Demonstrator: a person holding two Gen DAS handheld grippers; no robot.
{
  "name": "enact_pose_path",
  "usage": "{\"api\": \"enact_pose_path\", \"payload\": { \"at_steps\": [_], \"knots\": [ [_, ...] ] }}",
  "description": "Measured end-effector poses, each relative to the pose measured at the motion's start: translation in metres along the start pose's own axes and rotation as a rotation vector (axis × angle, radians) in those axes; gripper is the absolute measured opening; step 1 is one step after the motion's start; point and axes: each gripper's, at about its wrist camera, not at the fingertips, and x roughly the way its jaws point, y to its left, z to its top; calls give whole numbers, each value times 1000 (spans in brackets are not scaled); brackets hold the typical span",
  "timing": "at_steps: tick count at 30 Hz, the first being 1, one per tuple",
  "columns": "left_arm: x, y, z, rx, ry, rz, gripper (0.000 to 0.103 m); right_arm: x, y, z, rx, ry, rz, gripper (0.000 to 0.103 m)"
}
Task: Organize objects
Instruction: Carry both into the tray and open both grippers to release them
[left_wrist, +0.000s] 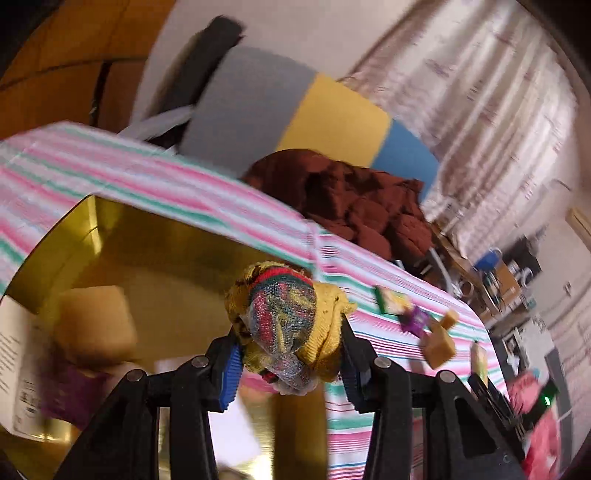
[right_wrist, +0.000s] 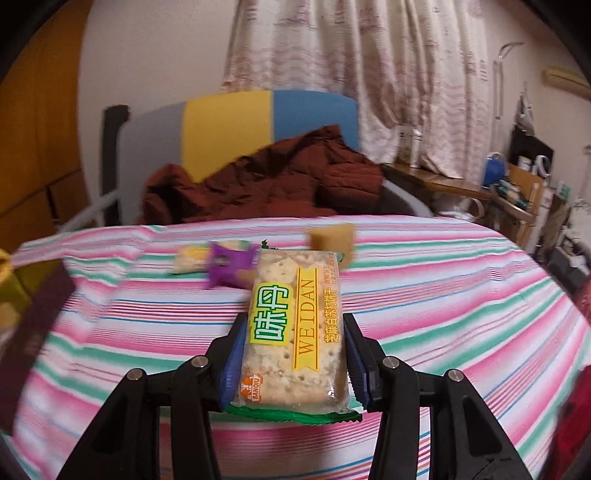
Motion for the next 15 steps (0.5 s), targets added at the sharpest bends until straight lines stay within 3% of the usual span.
{"api": "enact_pose_path", "payload": {
  "at_steps": [9, 15],
  "knots": [
    [14, 74, 34, -172, 58, 62, 45, -32, 102, 13, -80, -6, 261, 49],
    [30, 115, 50, -263, 112, 118, 45, -33, 161, 23, -155, 52, 407, 49]
  ]
}}
